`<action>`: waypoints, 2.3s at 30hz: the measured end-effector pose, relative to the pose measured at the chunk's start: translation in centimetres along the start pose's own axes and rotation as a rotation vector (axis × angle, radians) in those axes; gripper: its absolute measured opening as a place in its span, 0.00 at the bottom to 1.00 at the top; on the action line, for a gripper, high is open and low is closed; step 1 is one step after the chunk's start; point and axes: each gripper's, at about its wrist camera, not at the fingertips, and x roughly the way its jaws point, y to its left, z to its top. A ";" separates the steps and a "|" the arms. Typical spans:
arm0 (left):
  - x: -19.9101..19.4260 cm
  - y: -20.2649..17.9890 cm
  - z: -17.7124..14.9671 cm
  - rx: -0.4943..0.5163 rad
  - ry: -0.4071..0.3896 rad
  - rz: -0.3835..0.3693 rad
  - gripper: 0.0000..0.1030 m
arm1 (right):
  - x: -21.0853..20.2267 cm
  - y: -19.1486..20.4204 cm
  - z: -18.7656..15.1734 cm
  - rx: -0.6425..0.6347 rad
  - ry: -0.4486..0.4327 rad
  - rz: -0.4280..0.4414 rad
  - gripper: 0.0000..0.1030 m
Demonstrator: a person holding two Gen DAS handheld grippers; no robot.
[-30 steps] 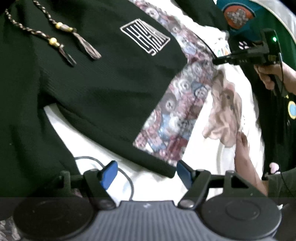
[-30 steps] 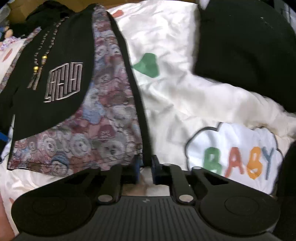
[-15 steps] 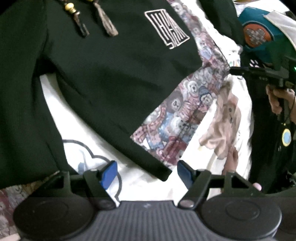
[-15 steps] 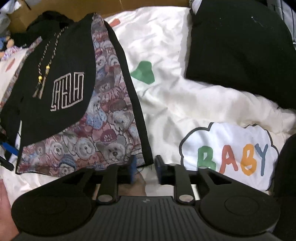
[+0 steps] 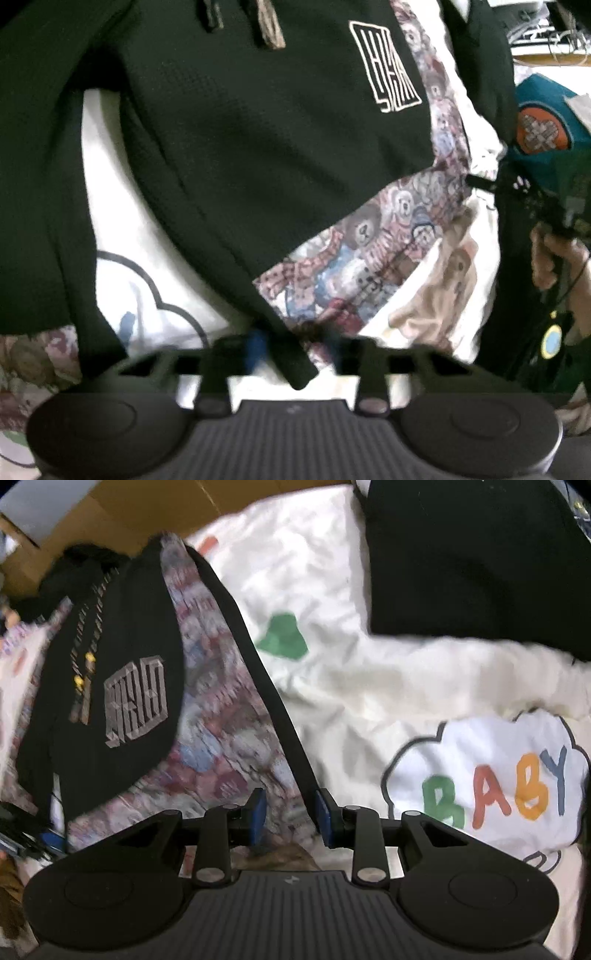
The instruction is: Fold clothes
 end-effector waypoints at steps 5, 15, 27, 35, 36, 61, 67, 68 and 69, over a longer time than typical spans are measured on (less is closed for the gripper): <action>-0.1 -0.1 -1.0 -0.007 -0.003 -0.029 0.04 | -0.3 0.3 -0.4 -0.023 0.004 -0.012 0.07; -0.2 0.1 -1.8 0.016 0.037 -0.039 0.33 | -0.4 0.8 -0.7 -0.064 0.065 -0.057 0.12; -9.2 2.5 0.4 0.028 -0.167 -0.040 0.57 | -4.0 3.8 -0.3 -0.132 -0.028 -0.101 0.38; -12.6 4.7 4.1 -0.022 -0.281 0.020 0.57 | -2.7 7.3 2.2 -0.159 -0.049 -0.095 0.38; -12.7 4.7 4.8 -0.016 -0.285 0.034 0.57 | -2.5 7.8 2.7 -0.164 -0.054 -0.096 0.38; -12.1 8.8 10.0 -0.151 -0.370 0.028 0.57 | 7.9 19.2 12.0 -0.229 -0.002 0.176 0.38; -17.4 10.1 5.9 -0.255 -0.446 0.088 0.56 | 8.7 24.7 12.8 -0.327 -0.073 0.191 0.38; -18.7 10.2 4.9 -0.278 -0.459 0.109 0.56 | 8.6 25.7 13.0 -0.340 -0.077 0.207 0.38; -19.9 10.2 3.9 -0.294 -0.466 0.130 0.57 | 8.5 26.6 13.3 -0.353 -0.082 0.222 0.38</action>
